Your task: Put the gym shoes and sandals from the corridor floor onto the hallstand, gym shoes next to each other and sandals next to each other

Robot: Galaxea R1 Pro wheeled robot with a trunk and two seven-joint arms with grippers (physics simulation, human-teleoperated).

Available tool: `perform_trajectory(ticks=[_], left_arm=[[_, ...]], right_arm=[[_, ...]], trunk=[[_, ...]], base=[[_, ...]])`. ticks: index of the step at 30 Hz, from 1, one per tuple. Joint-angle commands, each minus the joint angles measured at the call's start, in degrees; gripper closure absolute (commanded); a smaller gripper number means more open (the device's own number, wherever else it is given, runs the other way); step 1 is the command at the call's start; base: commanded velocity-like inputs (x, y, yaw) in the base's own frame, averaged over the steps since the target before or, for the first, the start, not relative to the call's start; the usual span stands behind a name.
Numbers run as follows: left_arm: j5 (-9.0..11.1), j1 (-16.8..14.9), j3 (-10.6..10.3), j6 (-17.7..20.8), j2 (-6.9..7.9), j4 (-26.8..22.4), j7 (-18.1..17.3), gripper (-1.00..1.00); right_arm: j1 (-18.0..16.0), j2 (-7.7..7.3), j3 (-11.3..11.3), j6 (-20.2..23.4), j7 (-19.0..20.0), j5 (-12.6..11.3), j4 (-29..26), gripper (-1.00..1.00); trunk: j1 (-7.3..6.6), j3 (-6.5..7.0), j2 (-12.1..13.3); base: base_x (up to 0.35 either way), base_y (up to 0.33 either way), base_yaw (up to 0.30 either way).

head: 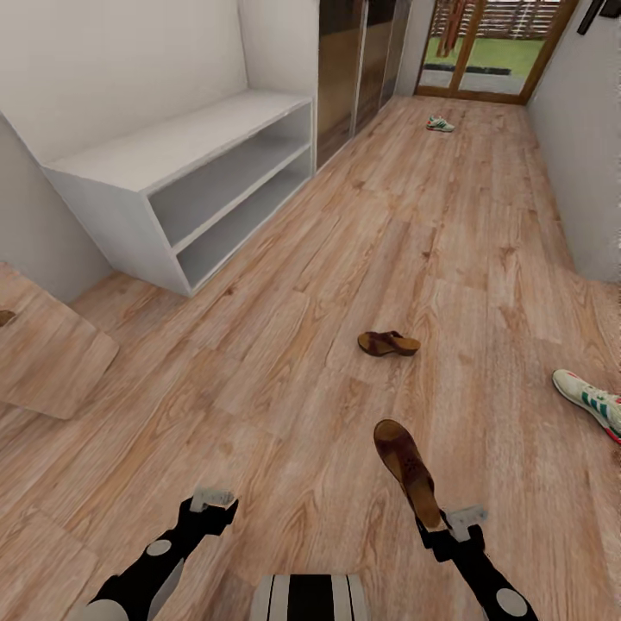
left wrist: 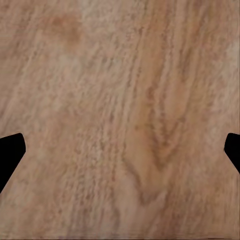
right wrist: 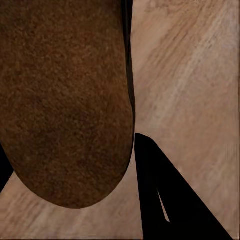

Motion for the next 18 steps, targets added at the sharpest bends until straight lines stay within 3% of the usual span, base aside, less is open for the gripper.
perform_trajectory(ticks=[1, 7, 9, 18], left_arm=[[0.6, 0.6, -0.3, -1.2, 0.02, 0.2, 0.6, -1.00], [2.1, 3.3, -0.2, -3.1, 0.21, 0.4, 1.9, -1.00], [4.1, 3.5, -0.3, -4.0, 0.31, 0.5, 2.0, -1.00], [4.8, 3.5, -0.3, -4.3, 0.23, 0.6, 2.0, -1.00]], right_arm=[[0.1, 0.07, -0.7, -2.4, 0.3, 0.2, 1.5, 1.00], [2.2, -0.10, -1.9, -12.2, 0.1, 0.3, 9.1, 1.00], [3.7, -0.07, -7.0, -15.6, 0.2, 0.2, 10.0, 1.00], [3.9, 0.11, -8.8, -16.1, 0.1, 0.2, 10.2, 1.00]], trunk=[[-0.23, 0.25, 0.4], [-1.55, 1.86, 2.8], [-1.99, 2.40, 3.6], [-3.97, 4.81, 7.2]], base=[[0.000, 0.000, -0.080], [0.000, 0.000, -0.080], [0.000, 0.000, -0.080], [0.000, 0.000, -0.080]])
